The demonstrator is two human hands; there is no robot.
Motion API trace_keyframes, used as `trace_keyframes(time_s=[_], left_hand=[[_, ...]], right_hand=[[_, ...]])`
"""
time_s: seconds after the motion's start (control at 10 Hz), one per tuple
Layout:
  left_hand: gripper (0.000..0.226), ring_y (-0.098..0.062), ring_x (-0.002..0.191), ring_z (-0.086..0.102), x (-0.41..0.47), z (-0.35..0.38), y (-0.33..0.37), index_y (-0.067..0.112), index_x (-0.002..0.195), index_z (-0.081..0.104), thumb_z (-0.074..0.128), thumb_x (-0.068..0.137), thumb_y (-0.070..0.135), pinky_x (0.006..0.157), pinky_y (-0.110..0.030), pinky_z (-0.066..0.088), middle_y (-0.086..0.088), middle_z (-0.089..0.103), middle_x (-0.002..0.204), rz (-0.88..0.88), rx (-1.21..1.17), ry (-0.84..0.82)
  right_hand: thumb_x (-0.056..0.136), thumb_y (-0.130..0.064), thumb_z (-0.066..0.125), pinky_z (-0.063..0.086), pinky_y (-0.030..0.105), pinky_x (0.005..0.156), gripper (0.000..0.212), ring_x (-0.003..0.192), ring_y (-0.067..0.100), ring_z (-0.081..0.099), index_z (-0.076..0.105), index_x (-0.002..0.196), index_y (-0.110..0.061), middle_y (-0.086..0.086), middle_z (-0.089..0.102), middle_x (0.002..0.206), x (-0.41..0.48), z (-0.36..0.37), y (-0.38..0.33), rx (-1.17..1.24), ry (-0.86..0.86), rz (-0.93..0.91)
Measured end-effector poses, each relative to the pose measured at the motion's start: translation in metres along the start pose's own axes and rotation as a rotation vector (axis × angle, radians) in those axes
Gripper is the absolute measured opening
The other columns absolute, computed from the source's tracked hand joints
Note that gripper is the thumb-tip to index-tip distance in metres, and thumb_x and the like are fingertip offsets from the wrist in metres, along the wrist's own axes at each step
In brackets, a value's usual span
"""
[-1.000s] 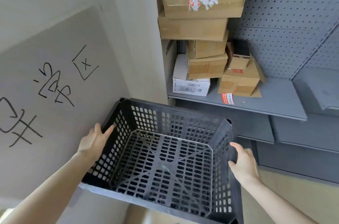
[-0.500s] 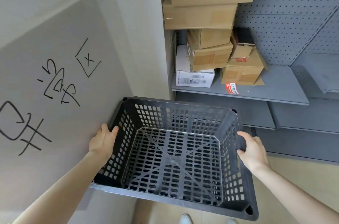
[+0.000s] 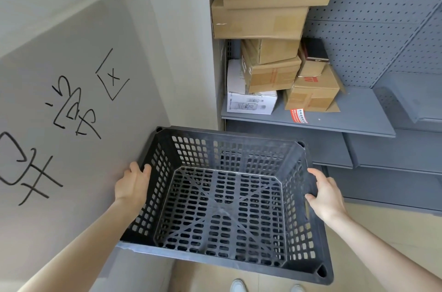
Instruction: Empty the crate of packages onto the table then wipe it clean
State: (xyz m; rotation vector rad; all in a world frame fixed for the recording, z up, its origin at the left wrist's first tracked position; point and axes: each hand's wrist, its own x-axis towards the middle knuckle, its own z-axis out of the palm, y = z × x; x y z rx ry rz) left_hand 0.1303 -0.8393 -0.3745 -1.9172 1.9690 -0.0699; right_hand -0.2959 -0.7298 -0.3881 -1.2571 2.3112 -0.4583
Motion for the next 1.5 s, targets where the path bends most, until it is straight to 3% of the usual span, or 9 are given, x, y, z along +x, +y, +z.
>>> trace_keyframes(time_s=[0.2,0.3,0.4,0.5,0.7,0.9,1.2,1.4,1.5], left_hand=[[0.079,-0.028,0.118,0.043,-0.007,0.018,-0.007,0.011,0.141,0.042,0.077,0.07,0.004,0.089,-0.032,0.05,-0.018,0.037,0.138,0.095,0.072,0.163],[0.09,-0.034,0.14,0.026,-0.001,0.014,-0.007,0.01,0.147,0.039,0.079,0.066,0.004,0.109,-0.04,0.036,-0.02,0.026,0.155,0.202,0.091,0.224],[0.093,-0.029,0.151,-0.003,0.002,0.008,-0.001,0.017,0.156,0.004,0.064,0.086,0.01,0.121,-0.04,0.003,-0.013,0.0,0.163,0.321,0.254,0.066],[0.081,-0.028,0.151,-0.008,-0.001,0.007,-0.005,0.018,0.156,0.003,0.056,0.095,0.02,0.122,-0.046,-0.006,-0.011,0.0,0.164,0.342,0.426,-0.067],[0.076,-0.027,0.15,-0.011,0.0,0.007,-0.015,0.017,0.156,0.008,0.052,0.097,0.034,0.114,-0.057,-0.018,-0.01,-0.003,0.164,0.317,0.65,-0.095],[0.081,-0.028,0.15,-0.013,-0.001,0.005,-0.013,0.015,0.156,0.009,0.054,0.094,0.041,0.114,-0.059,-0.018,-0.012,-0.007,0.164,0.293,0.725,-0.104],[0.078,-0.029,0.15,-0.012,0.001,0.01,-0.009,0.016,0.155,0.012,0.055,0.095,0.037,0.117,-0.058,-0.013,-0.013,-0.004,0.164,0.291,0.641,-0.094],[0.06,-0.026,0.151,0.005,0.007,0.006,-0.001,0.022,0.153,0.02,0.044,0.099,0.032,0.118,-0.052,-0.01,-0.008,0.018,0.161,0.265,0.378,-0.004],[0.056,-0.025,0.15,0.013,0.007,0.003,0.007,0.023,0.154,0.02,0.038,0.102,0.035,0.12,-0.048,-0.005,-0.005,0.026,0.158,0.258,0.287,0.055]], right_hand=[[0.088,-0.005,0.061,0.046,0.04,0.097,0.069,0.113,0.032,0.057,0.03,0.148,-0.02,0.015,0.049,0.135,-0.002,0.003,0.004,0.072,-0.009,0.009],[0.089,-0.004,0.06,0.042,0.04,0.101,0.071,0.118,0.032,0.055,0.026,0.15,-0.017,0.015,0.046,0.141,-0.004,0.005,0.004,0.076,0.006,-0.01],[0.09,-0.005,0.06,0.045,0.04,0.094,0.081,0.108,0.032,0.058,0.011,0.153,-0.018,0.015,0.043,0.14,-0.011,0.01,0.002,0.055,-0.033,-0.029],[0.091,-0.002,0.057,0.049,0.033,0.073,0.087,0.082,0.025,0.062,0.0,0.154,-0.023,0.015,0.045,0.137,-0.019,0.02,0.006,0.066,-0.047,-0.055],[0.093,0.0,0.051,0.049,0.036,0.072,0.079,0.075,0.024,0.059,0.009,0.154,-0.026,0.017,0.05,0.129,-0.021,0.028,0.01,0.124,0.027,-0.068],[0.092,0.001,0.054,0.042,0.032,0.067,0.075,0.075,0.025,0.056,0.017,0.153,-0.021,0.01,0.055,0.102,-0.022,0.042,0.012,0.136,0.09,-0.083],[0.092,0.0,0.052,0.039,0.028,0.059,0.069,0.062,0.019,0.054,0.02,0.152,-0.015,0.014,0.051,0.118,-0.022,0.042,0.015,0.083,0.104,-0.134],[0.083,-0.006,0.068,0.049,0.042,0.09,0.068,0.109,0.033,0.056,0.037,0.144,-0.01,0.015,0.037,0.139,-0.004,0.031,0.009,-0.048,0.209,-0.289],[0.079,-0.011,0.073,0.05,0.046,0.092,0.069,0.112,0.035,0.055,0.043,0.141,-0.011,0.015,0.038,0.141,0.008,0.023,0.001,-0.156,0.291,-0.385]])
